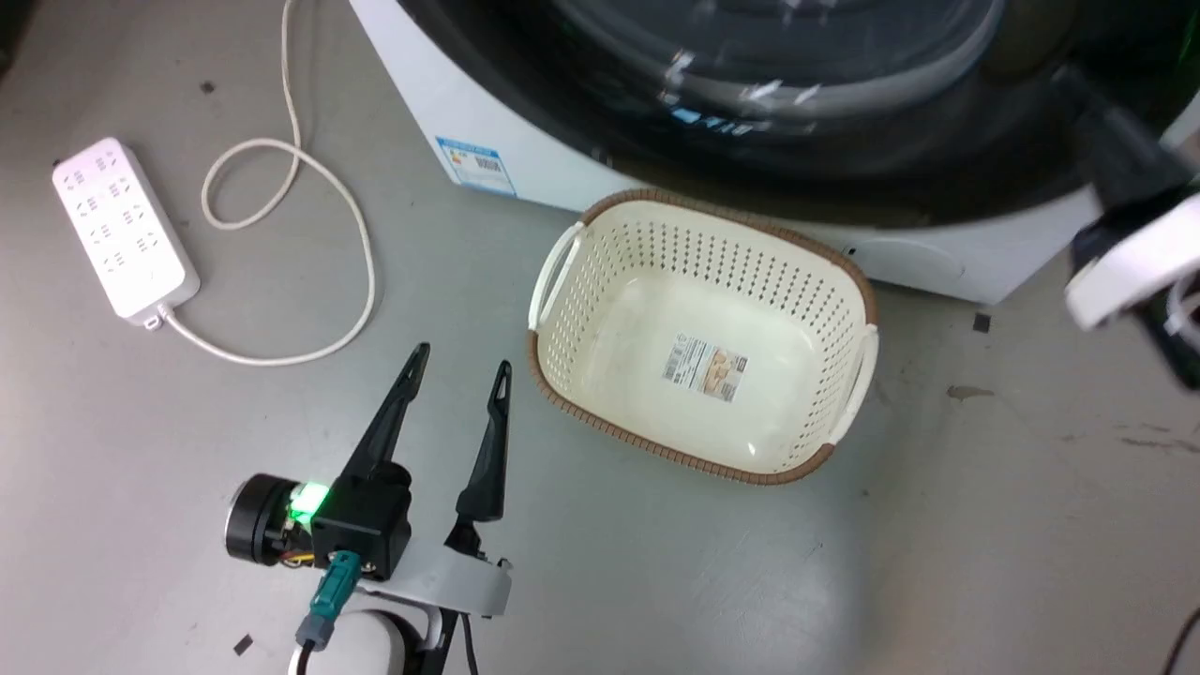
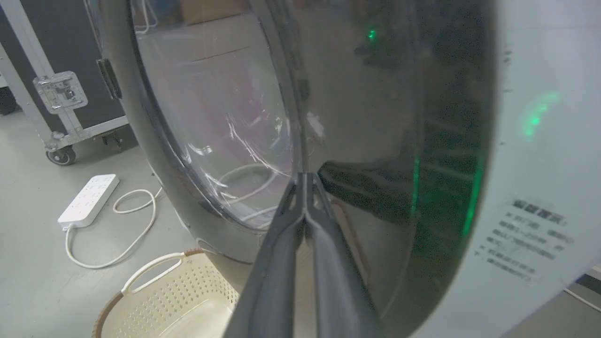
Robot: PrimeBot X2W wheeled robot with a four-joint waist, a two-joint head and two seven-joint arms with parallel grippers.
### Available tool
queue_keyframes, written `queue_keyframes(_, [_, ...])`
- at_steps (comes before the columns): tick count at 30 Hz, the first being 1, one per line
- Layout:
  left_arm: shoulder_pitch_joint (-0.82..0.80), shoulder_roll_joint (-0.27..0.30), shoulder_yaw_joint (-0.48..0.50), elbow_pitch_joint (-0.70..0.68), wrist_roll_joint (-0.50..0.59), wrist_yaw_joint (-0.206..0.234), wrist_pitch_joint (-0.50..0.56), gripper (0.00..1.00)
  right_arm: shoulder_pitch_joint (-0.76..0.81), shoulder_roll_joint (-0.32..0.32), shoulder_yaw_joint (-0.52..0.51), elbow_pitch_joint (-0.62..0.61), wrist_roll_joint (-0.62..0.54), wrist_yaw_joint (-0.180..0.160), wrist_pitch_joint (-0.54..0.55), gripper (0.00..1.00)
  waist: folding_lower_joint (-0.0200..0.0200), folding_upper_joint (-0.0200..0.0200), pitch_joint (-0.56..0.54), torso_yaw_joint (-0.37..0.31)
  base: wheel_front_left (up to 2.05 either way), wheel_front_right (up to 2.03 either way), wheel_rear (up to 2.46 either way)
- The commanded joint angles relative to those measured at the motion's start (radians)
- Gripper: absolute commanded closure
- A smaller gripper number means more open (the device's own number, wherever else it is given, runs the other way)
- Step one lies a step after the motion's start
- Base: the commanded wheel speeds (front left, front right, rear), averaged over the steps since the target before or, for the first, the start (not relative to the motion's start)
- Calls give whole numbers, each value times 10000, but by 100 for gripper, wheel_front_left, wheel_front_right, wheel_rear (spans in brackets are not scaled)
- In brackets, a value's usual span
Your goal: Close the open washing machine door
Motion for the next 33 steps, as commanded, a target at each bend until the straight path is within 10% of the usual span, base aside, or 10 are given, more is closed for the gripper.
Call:
queue_keyframes(1, [-166,-16,-17,-70,-53,59,-53,0,-388,-155,-67,275,182,-21,-46,100,-2,-1,142,66,0,0,0])
queue_keyframes(16, [-391,-41,-27,-75,-85,215,-53,0,-1895,127,-349,2184,644,-21,-46,100,-2,-1,33,-119,0,0,0])
queue_keyframes(18, [-362,-43,36,-52,-128,223,-53,0,-1593,205,-499,1921,569,-21,-46,11,-2,-1,-215,-236,0,0,0])
queue_keyframes(19, [-331,-44,90,-29,-164,236,-53,0,-1375,262,-552,1811,491,-21,-46,0,-2,-1,-395,-318,0,0,0])
queue_keyframes(33, [625,57,568,801,-258,201,-53,0,3748,1835,-3335,-1625,-1185,-21,-46,0,-2,-1,-3116,-1671,0,0,0])
